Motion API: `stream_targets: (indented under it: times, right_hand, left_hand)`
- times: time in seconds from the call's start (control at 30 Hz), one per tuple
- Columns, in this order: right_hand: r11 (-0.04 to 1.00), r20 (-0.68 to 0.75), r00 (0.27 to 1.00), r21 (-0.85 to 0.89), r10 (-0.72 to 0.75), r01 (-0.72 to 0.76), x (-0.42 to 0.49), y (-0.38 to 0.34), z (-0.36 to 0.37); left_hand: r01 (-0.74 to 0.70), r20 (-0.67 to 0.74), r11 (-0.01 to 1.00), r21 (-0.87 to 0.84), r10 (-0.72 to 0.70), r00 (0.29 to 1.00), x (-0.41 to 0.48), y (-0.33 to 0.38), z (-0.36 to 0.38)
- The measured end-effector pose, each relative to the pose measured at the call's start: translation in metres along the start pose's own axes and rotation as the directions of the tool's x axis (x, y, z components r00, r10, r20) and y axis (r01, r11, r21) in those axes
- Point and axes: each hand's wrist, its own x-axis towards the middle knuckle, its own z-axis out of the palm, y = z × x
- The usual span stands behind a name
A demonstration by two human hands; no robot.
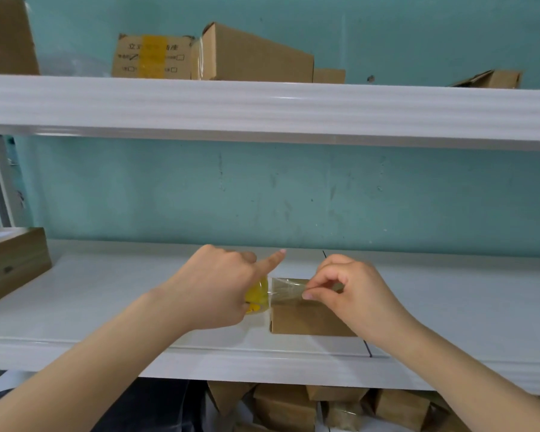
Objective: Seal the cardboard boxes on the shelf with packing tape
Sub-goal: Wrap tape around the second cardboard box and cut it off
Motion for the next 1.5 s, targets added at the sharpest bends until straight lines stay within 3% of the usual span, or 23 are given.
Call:
stream_targets:
  times: [0.13,0.23,0.33,0.43,0.5,0.57,0.63,0.7,0.8,0.87,0.93,0.97,1.07,1.1,1.17,1.23,1.4,1.5]
  right_hand:
    - [0.995,0.046,0.995,-0.052,-0.084,0.087,0.002,0.005,0.006]
    - [0.999,0.056,0.998,0.026,0.037,-0.038,0.003,0.021,-0.002]
    - [0.973,0.068,0.976,0.096,0.205,-0.211,0.0,0.045,-0.015]
    - [0.945,0.042,0.964,0.192,0.263,-0.266,-0.003,0.058,-0.014]
    - [0.925,0.06,0.956,0.241,0.288,-0.293,-0.004,0.06,-0.008]
    - [0.912,0.08,0.951,0.27,0.298,-0.309,-0.005,0.06,-0.002]
    - [0.907,0.096,0.949,0.278,0.302,-0.317,-0.005,0.059,0.001]
    - [0.903,0.125,0.943,0.274,0.308,-0.331,-0.007,0.061,0.004]
    - [0.883,0.172,0.926,0.285,0.336,-0.374,-0.009,0.064,0.005]
    - [0.87,0.192,0.916,0.294,0.353,-0.396,-0.01,0.066,0.004]
    - [0.863,0.201,0.91,0.294,0.363,-0.41,-0.01,0.067,0.004]
    - [0.861,0.21,0.906,0.294,0.366,-0.416,-0.01,0.067,0.004]
    - [0.859,0.24,0.9,0.289,0.363,-0.423,-0.011,0.067,0.005]
    - [0.864,0.244,0.902,0.282,0.357,-0.418,-0.012,0.068,0.005]
    - [0.87,0.236,0.907,0.279,0.348,-0.406,-0.014,0.068,0.005]
    - [0.872,0.222,0.912,0.283,0.346,-0.4,-0.015,0.071,0.004]
    - [0.861,0.121,0.903,0.272,0.412,-0.429,-0.013,0.081,-0.006]
    - [0.859,-0.157,0.854,0.227,0.497,-0.459,-0.011,0.094,-0.012]
  left_hand:
    - [0.028,0.013,0.999,-0.042,-0.028,1.0,-0.002,-0.003,0.014]
    - [0.089,0.045,0.995,-0.054,-0.086,0.995,-0.01,-0.016,0.029]
    - [0.239,0.146,0.969,-0.065,-0.228,0.963,-0.022,-0.035,0.054]
    - [0.484,0.251,0.858,-0.171,-0.437,0.863,-0.026,-0.047,0.075]
    - [0.615,0.237,0.692,-0.377,-0.57,0.787,-0.024,-0.052,0.088]
    - [0.657,0.25,0.442,-0.61,-0.68,0.689,-0.02,-0.053,0.1]
    - [0.617,0.355,0.115,-0.778,-0.73,0.584,-0.019,-0.049,0.112]
    - [0.531,0.461,-0.157,-0.833,-0.727,0.509,-0.022,-0.046,0.122]
    - [0.464,0.605,-0.394,-0.793,-0.594,0.53,-0.027,-0.054,0.123]
    - [0.526,0.739,-0.533,-0.663,-0.352,0.574,-0.031,-0.061,0.12]
    - [0.652,0.806,-0.503,-0.568,-0.179,0.564,-0.032,-0.06,0.117]
    - [0.689,0.816,-0.458,-0.561,-0.167,0.554,-0.031,-0.058,0.118]
    - [0.741,0.834,-0.387,-0.549,-0.315,0.453,-0.019,-0.049,0.127]
    - [0.769,0.809,-0.308,-0.56,-0.403,0.428,-0.014,-0.049,0.13]
    - [0.849,0.719,-0.039,-0.527,-0.554,0.42,-0.006,-0.051,0.133]
    - [0.856,0.666,0.072,-0.512,-0.597,0.448,-0.003,-0.052,0.133]
    - [0.835,0.628,0.101,-0.541,-0.612,0.481,-0.006,-0.051,0.123]
    - [0.703,0.33,0.076,-0.707,-0.844,0.423,-0.001,-0.042,0.103]
